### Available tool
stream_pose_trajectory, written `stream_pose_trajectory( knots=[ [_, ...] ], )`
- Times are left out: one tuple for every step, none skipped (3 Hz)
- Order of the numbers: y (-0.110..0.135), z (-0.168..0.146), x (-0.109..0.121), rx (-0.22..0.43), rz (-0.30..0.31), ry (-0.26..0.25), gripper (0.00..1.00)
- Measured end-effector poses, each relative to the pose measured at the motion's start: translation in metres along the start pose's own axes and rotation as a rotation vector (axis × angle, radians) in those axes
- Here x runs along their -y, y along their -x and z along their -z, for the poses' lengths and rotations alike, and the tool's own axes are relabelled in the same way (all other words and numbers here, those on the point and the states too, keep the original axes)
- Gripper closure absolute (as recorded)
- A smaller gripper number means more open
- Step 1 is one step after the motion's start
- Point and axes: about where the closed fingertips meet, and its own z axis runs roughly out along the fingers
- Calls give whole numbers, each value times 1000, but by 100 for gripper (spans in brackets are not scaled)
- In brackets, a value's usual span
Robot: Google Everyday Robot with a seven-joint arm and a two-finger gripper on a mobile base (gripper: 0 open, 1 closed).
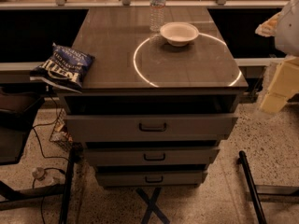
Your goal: Move paper bowl near blue chip bag
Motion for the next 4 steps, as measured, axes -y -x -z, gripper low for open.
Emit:
stream_pose_trajectory(
  knots=[
    [0, 0, 0, 0, 0, 0, 0],
    [8, -5, 11, 25, 20, -57, 0],
    [40, -19, 40, 49, 113, -186, 0],
    [63, -28, 59, 57, 166, -254, 0]
  ],
)
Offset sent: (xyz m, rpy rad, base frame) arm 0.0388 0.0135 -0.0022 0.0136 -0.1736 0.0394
